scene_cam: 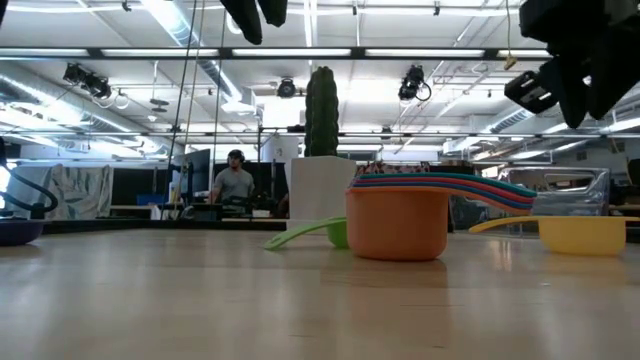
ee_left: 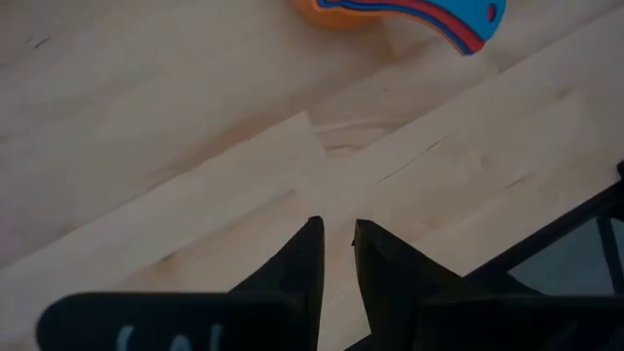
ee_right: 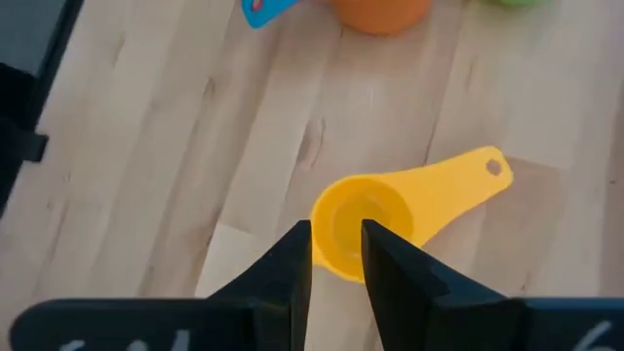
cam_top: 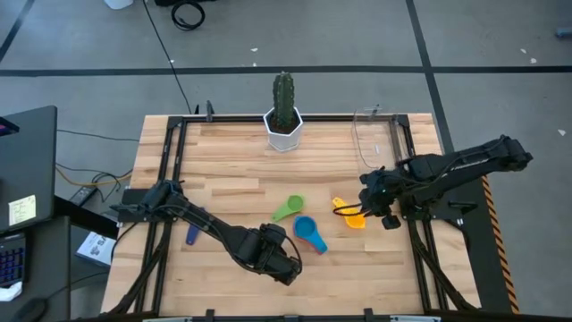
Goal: Nest measuring cups in basket
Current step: Stack the yellow measuring cup on top of the light blue measuring cups
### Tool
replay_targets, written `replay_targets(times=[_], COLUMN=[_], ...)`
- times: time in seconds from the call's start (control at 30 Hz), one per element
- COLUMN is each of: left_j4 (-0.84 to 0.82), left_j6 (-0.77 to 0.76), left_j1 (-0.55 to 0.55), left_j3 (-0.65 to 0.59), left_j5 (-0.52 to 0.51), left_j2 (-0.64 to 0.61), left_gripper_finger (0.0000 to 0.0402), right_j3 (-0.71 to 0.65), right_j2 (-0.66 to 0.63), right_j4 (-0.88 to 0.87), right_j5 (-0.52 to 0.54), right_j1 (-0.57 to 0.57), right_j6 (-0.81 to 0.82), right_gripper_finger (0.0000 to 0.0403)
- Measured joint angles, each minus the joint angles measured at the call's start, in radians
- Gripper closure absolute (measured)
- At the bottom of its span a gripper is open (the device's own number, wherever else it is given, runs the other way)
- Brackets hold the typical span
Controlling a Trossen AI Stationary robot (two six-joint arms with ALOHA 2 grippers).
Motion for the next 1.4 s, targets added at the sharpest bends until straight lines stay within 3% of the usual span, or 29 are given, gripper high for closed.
replay_targets(times=[0.27, 0.37, 0.53, 0.73, 0.9, 1.07, 1.4], left_j4=[-0.003, -0.003, -0.003, -0.004, -0.003, -0.003, -0.004], left_j6=[0.068, 0.068, 0.070, 0.070, 0.078, 0.094, 0.129], left_j1=[-0.005, -0.005, -0.005, -0.005, -0.005, -0.001, 0.002], left_j3=[0.000, 0.000, 0.000, 0.000, 0.000, 0.000, 0.000], left_j5=[-0.016, -0.026, -0.026, -0.026, -0.027, -0.030, -0.031], left_j2=[0.000, 0.000, 0.000, 0.000, 0.000, 0.000, 0.000], left_gripper_finger=[0.0335, 0.0335, 0.0335, 0.0335, 0.0335, 0.0335, 0.0335], right_j3=[-0.018, -0.018, -0.018, -0.018, -0.018, -0.017, -0.017], right_j2=[0.108, 0.154, 0.232, 0.355, 0.483, 0.566, 0.579], right_j4=[0.048, 0.123, 0.228, 0.275, 0.281, 0.310, 0.387], right_j5=[0.032, 0.079, 0.269, 0.359, 0.331, 0.299, 0.114], right_j1=[0.038, 0.038, 0.005, -0.082, -0.156, -0.201, -0.203], right_j6=[-0.012, 0.103, 0.350, 0.517, 0.598, 0.557, 0.492], right_gripper_finger=[0.0306, 0.0306, 0.0307, 0.0307, 0.0307, 0.0318, 0.0392])
